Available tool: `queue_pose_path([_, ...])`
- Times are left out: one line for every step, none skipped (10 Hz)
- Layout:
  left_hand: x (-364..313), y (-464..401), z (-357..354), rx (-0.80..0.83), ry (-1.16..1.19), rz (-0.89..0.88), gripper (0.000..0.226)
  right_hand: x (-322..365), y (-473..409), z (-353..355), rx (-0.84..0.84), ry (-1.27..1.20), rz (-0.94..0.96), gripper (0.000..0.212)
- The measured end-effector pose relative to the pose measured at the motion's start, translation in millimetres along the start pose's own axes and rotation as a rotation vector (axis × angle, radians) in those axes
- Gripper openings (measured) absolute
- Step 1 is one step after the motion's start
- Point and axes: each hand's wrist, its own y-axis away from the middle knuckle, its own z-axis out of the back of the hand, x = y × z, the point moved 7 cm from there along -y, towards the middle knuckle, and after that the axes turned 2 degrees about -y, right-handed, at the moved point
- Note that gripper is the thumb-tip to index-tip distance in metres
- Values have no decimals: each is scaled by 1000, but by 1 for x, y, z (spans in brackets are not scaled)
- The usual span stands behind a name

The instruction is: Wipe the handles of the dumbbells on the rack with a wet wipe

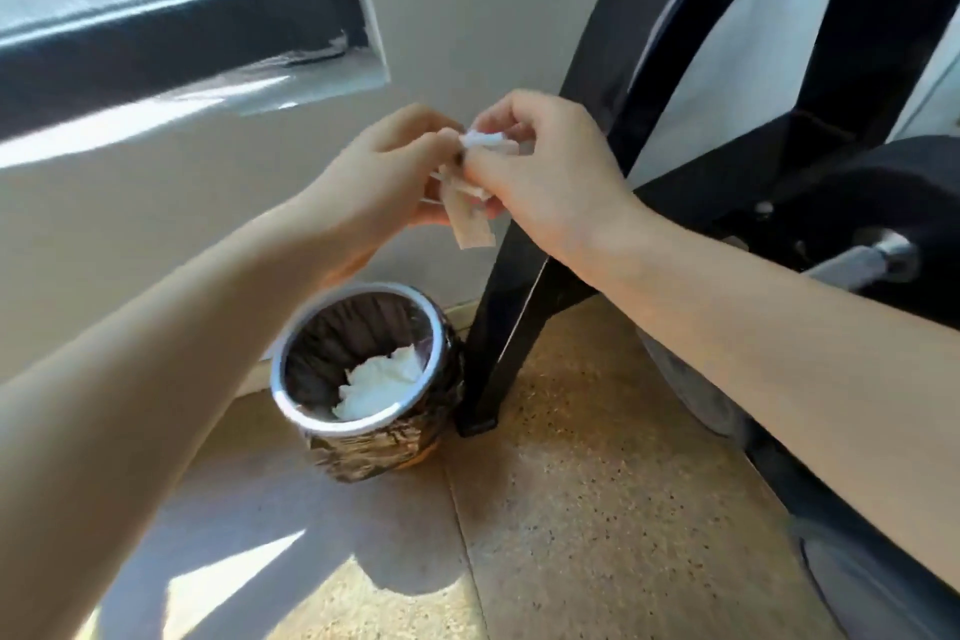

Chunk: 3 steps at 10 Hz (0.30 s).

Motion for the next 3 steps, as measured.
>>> queue_pose_path([13, 8, 37, -145, -94, -22, 22, 10, -4, -34, 46, -26, 70, 12])
queue_pose_path([30, 15, 72, -312, -352, -80, 18, 9, -4, -73, 155, 57, 120, 24])
queue_pose_path([75, 24, 75, -167, -650, 102, 29, -12, 13, -116, 443, 406, 97, 36])
